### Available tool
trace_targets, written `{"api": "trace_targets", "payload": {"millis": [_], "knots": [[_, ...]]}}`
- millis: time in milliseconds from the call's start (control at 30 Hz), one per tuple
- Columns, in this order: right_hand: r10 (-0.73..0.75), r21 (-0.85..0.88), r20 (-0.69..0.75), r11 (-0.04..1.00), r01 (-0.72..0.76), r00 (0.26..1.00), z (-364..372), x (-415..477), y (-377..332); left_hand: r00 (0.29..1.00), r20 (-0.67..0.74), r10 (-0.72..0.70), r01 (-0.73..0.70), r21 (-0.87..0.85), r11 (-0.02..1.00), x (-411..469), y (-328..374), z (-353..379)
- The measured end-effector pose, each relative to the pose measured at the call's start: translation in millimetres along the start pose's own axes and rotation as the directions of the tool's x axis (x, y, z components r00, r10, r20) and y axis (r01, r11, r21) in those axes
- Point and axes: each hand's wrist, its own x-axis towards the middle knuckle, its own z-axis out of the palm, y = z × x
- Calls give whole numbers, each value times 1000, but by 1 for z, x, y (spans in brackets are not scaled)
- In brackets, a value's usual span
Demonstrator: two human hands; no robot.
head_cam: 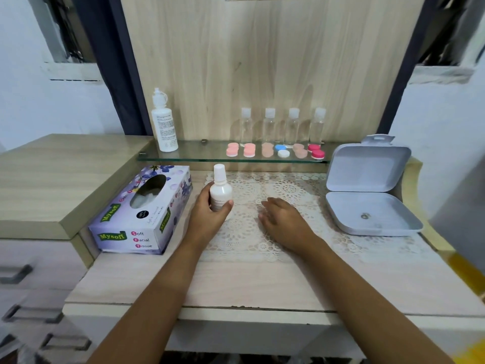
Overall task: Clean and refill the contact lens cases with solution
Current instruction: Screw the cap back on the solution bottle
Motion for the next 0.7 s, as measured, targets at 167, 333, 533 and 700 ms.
{"api": "trace_targets", "payload": {"millis": [167,333,533,700], "knots": [[-5,-43,29,999,6,1000,5,-3,3,999,-36,-32,30,-41,999,-1,3,0],[-9,-75,27,997,11,1000,7,-5,3,995,-19,-94,94,15,995,1,10,-3],[-29,-97,30,995,32,999,5,-7,1,989,37,-144,140,99,985,9,30,-5],[-26,-87,42,996,30,999,2,-8,-1,980,74,-183,179,61,982,13,32,-8]]}}
